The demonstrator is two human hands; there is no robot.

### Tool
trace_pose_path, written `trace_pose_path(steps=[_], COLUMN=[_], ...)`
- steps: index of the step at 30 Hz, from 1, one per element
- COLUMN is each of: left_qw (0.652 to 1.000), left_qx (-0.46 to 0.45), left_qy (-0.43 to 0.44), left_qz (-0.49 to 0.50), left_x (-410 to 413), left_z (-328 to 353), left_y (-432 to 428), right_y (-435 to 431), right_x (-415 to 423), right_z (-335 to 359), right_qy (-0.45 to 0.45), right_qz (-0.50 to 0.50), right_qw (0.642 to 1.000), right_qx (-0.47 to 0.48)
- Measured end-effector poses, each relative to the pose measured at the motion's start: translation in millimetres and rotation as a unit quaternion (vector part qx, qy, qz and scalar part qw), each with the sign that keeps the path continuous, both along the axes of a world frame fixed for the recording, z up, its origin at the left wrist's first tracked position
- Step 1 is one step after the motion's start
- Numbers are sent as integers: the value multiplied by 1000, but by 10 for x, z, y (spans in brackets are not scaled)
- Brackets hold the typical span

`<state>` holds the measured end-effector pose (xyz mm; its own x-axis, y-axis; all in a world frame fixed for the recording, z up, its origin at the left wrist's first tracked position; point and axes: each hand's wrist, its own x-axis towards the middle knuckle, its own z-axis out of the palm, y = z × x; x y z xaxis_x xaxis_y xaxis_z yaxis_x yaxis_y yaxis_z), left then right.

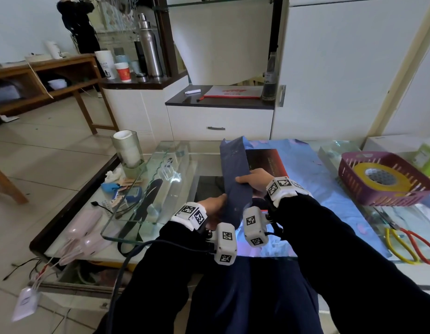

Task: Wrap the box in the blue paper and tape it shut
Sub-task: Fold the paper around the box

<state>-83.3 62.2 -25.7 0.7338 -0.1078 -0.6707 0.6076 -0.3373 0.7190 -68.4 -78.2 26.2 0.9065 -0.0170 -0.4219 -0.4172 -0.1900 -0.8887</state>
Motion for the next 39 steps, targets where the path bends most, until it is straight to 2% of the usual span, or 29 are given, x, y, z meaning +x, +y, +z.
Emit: trace_pose_path(steps=[5,13,18,28,34,39], left_qw=[999,996,991,945,955,951], left_qx=[37,66,98,250,225,234], left_qy=[-26,-63,-74,-172,-162,-139], left_qz=[-23,-19,-55,-122,-108,-147], left_x=[227,580,813,958,1065,1152], left_z=[88,444,402,153,55,27], left_y=[-69,-350,-558,-986,-1231,-1367], right_y=[-203,-332,-566,-1052,-1337,-1527], right_x=[266,466,617,673,746,826], right_z=[-12,173,222,-5,-78,-139], right_qy=[-14,-6,-26,0,20,32], right_qz=[18,30,-22,-92,-112,-119], right_qw=[999,999,998,992,988,984], right_qx=[-45,-30,-53,-83,-108,-130])
